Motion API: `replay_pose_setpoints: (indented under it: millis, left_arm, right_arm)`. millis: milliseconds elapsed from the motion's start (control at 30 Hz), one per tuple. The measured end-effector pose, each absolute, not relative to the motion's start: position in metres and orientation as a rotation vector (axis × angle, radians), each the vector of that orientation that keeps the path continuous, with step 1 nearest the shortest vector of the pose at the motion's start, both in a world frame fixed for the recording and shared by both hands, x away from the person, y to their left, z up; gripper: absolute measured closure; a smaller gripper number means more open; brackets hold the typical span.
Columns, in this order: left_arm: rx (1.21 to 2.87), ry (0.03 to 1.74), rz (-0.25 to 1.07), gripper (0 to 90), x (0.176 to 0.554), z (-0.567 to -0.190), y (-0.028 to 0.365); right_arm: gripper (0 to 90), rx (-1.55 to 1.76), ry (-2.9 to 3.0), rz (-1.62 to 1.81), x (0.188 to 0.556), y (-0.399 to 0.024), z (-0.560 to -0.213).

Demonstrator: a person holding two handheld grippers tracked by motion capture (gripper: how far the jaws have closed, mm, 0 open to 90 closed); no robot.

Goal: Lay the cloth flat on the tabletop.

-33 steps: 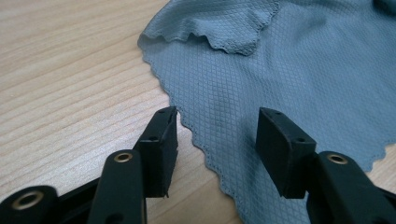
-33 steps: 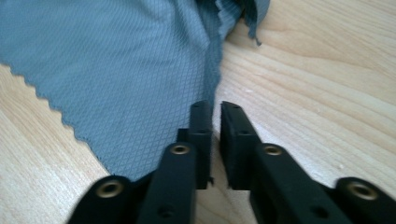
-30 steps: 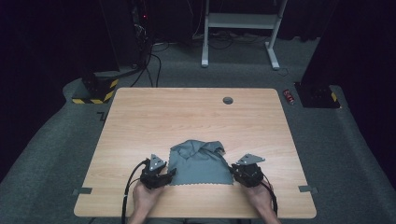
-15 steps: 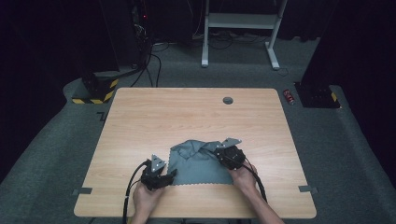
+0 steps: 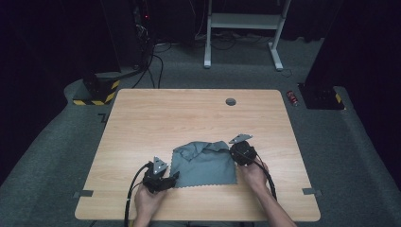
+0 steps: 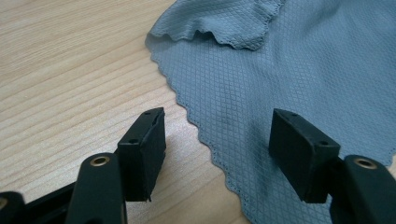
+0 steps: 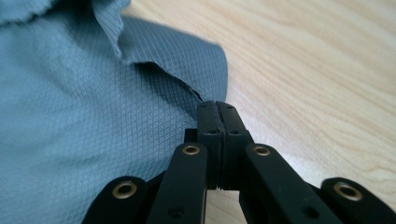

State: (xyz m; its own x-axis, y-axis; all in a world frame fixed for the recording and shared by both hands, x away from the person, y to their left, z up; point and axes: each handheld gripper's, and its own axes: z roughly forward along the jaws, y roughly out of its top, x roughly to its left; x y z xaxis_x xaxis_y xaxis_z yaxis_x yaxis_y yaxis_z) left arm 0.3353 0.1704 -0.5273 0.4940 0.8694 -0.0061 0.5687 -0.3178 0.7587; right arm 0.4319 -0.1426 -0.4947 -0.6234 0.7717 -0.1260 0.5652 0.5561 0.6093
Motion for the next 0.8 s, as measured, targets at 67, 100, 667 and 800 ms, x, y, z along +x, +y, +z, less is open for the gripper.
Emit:
replay_pose_setpoints:
  millis: [67, 100, 667, 800]
  left_arm:
    - [2.021, 1.181, 0.535, 36.5, 0.335, -0.527, 0.170]
    - [2.020, 1.182, 0.538, 36.5, 0.335, -0.527, 0.170]
    - [2.016, 1.162, 0.494, 42.5, 0.351, -0.510, 0.162]
    - [2.076, 1.104, 0.532, 43.4, 0.368, -0.499, 0.143]
  right_arm:
    - [84.1, 1.102, 2.417, 0.714, 0.432, -0.141, -0.497]
    - [81.8, 1.105, 2.415, 0.707, 0.432, -0.141, -0.497]
    - [68.2, 1.086, 2.407, 0.830, 0.434, -0.144, -0.491]
    - [68.7, 1.089, 2.398, 0.834, 0.435, -0.142, -0.492]
